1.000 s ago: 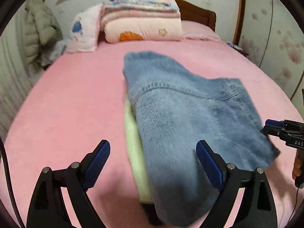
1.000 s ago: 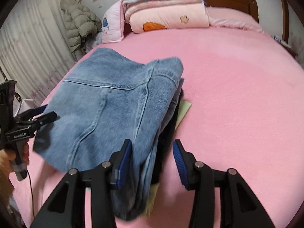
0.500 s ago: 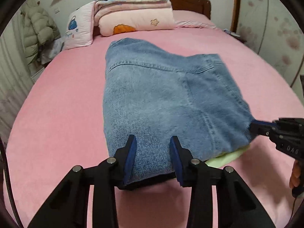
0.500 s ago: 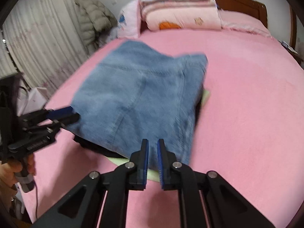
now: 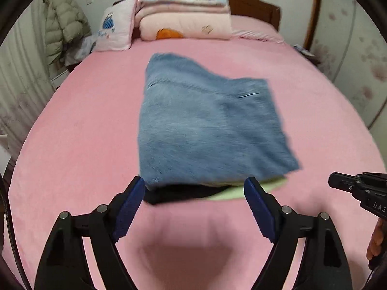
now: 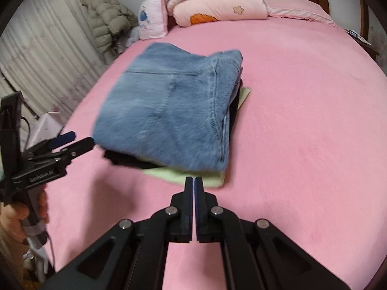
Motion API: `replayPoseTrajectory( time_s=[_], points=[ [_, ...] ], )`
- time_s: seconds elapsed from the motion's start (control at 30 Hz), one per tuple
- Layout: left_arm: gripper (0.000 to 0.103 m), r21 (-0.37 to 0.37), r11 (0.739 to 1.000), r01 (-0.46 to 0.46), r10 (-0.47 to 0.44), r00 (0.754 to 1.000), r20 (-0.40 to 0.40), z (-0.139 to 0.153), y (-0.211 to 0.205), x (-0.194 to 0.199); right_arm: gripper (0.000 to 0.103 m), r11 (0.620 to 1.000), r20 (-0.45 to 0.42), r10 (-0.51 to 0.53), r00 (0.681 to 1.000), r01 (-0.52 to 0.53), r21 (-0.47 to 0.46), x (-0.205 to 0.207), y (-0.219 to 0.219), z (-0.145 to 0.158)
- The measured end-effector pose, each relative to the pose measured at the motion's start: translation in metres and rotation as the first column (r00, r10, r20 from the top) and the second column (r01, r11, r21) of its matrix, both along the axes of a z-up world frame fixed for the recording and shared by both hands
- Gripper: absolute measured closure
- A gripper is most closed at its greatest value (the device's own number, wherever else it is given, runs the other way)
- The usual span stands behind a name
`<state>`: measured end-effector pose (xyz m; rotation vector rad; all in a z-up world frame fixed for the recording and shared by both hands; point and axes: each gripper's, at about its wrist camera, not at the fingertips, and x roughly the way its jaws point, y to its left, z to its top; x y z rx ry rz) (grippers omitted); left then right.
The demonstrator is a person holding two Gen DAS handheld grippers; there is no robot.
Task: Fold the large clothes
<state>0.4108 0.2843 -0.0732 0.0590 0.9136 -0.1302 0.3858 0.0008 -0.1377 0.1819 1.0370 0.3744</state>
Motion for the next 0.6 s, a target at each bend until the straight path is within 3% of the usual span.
replayPoseTrajectory(
  time_s=[0.3,0.6],
  points=[
    [0.011,-0.109,0.994,0.013,-0.009,0.999,0.038,0.085,-0.053,-0.111,0.1,1.0,0.033,0.014,0.999,-0.013,-0.015,-0.114,-0.042,0.09],
    [0.009,-0.157,0.988,0.01,-0.001,0.999,0.052,0.117,-0.117,-0.222,0.099,0.996,0.077,-0.027,0.997,0.034,-0.087,-0.226,-0.096,0.13]
  ],
)
